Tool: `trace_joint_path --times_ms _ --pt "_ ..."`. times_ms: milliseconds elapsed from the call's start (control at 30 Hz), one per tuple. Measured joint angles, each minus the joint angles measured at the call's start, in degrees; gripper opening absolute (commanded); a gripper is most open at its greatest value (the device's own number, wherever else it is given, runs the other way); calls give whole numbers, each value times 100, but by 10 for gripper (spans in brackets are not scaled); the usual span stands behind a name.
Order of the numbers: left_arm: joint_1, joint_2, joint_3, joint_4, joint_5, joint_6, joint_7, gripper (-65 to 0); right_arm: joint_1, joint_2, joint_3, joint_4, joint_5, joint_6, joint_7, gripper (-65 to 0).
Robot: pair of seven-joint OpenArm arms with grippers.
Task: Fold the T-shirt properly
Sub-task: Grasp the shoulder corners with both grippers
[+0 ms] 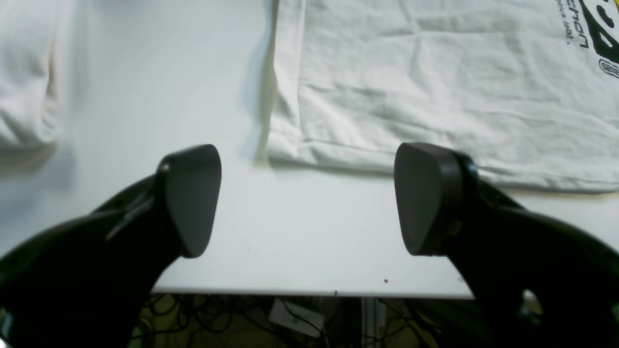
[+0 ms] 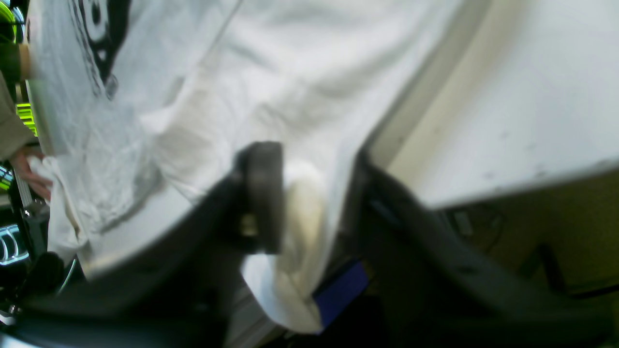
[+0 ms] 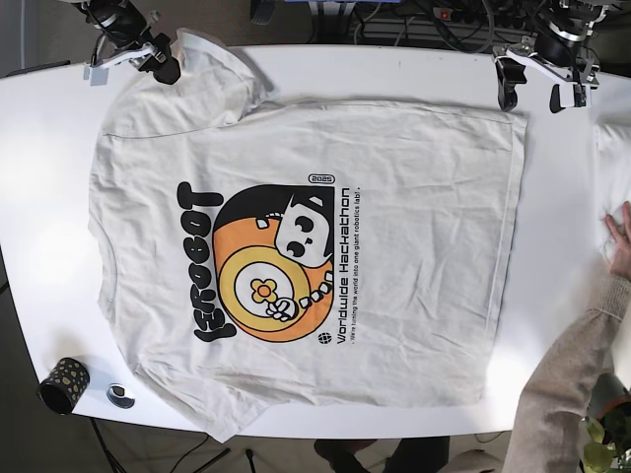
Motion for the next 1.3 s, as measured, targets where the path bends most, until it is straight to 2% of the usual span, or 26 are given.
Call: trace_joint_path --times_ms 67,267,333,500,667,767,1133,1300 --pt "0 0 -4 -42 2 0 4 -128 -13 -17 0 0 -11 -20 -4 -650" --pt "-44 22 31 -48 -7 0 4 -126 -9 -2 7 7 -9 -20 9 -650" --pt "-129 20 -4 -57 -162 2 114 -126 -11 -2 7 7 -11 -20 15 -650" --pt "-470 15 -341 -299 -654 -2 903 -126 9 -2 9 7 -9 -20 17 -650" --pt "-837 -17 -675 -796 -651 -7 1467 -126 7 -2 13 7 -2 -17 15 -650" --pt "-874 -177 -557 -1005 -662 -420 1676 -126 22 -4 13 7 -2 -20 15 -650" --pt "-1458 -367 -295 -1711 -831 -542 1589 -126 96 -4 17 9 0 -20 17 -650" --pt "-1563 -566 157 -1755 -811 -555 1628 -126 98 -11 15 9 -2 -22 20 -650"
